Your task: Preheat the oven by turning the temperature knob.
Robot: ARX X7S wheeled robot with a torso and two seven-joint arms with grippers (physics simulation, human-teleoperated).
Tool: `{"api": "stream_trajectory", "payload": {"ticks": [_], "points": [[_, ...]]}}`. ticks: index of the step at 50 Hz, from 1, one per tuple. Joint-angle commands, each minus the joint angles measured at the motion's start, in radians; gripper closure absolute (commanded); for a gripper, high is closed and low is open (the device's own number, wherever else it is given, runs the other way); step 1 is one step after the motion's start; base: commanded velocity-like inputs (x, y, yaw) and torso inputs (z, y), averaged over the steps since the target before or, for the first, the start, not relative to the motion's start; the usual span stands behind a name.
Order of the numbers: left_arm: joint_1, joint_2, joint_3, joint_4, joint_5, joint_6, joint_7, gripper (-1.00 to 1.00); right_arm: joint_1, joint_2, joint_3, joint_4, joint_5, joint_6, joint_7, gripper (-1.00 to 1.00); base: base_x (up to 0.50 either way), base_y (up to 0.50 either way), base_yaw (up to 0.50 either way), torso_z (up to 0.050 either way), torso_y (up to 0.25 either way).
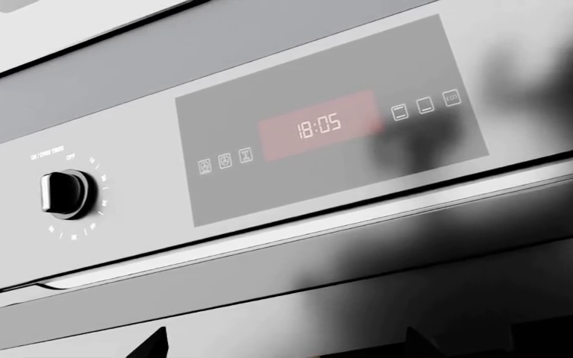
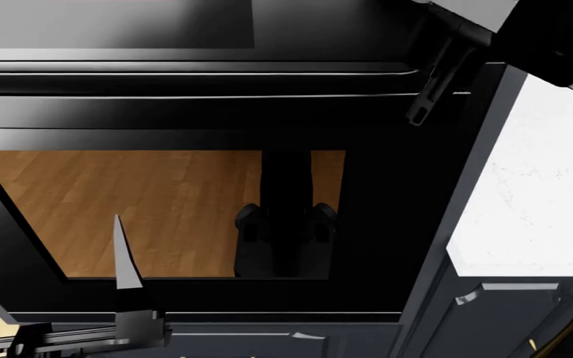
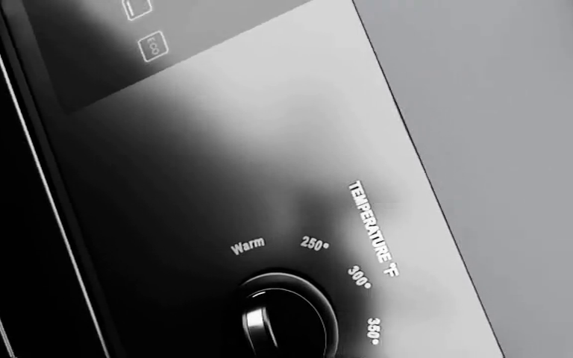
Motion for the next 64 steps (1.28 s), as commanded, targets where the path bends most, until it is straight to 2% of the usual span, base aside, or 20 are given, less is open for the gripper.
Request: {"api": "stream_trajectory", "payload": {"ticks": [1, 24, 38, 64], "points": [[0.002, 0.003, -0.004, 0.002, 0.001, 0.002, 0.003, -1.00, -0.114, -0.007, 0.134, 0.053, 0.021, -0.025, 0.139, 1.00, 0.00, 0.00, 0.00, 0.000, 0.000], [0.005, 0.005, -0.009, 0.003, 0.000, 0.003, 0.005, -1.00, -0.224, -0.001, 0.234, 0.062, 0.069, -0.068, 0.311, 1.00, 0.01, 0.00, 0.01, 0.000, 0.000], [0.008, 0.000, -0.011, -0.001, -0.007, 0.009, 0.000, -1.00, -0.286, -0.035, 0.357, 0.099, 0.162, -0.076, 0.485, 1.00, 0.01, 0.00, 0.01, 0.002, 0.000], [0.007, -0.001, -0.012, 0.000, -0.008, 0.007, 0.000, -1.00, -0.342, -0.076, 0.478, 0.131, 0.289, -0.065, 0.705, 1.00, 0.01, 0.00, 0.01, 0.002, 0.000]]}}
